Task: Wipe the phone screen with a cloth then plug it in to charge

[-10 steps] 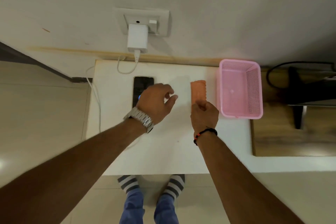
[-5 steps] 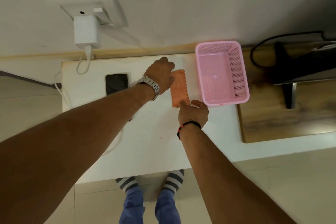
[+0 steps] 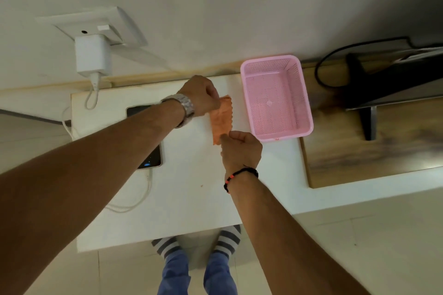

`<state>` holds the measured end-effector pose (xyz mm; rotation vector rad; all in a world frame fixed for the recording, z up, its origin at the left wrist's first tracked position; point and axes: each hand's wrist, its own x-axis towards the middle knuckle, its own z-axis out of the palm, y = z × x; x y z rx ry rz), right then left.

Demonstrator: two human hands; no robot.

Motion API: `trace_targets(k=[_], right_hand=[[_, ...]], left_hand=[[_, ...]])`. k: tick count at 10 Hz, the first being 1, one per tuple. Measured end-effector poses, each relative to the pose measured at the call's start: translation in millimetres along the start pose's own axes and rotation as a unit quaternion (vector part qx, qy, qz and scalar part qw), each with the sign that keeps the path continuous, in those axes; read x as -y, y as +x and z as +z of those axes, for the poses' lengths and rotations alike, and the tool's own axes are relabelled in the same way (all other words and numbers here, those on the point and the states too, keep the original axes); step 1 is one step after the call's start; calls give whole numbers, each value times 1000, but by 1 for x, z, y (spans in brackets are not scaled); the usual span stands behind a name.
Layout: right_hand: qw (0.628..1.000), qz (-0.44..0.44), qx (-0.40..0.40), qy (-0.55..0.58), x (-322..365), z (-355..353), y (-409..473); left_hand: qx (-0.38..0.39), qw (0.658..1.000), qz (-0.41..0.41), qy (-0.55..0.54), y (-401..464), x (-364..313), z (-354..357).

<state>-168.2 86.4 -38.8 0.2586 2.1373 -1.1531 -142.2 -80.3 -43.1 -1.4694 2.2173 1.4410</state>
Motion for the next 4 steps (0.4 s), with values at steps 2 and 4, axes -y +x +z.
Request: trace_targets(k=[2,4], right_hand=[[995,-42,-23,87,31,-46,10],[996,-34,-52,66,64,-80,39]], left_hand=[[18,994,49,-99,-11,-67,-18],[8,997,71,-20,0,-126,1]])
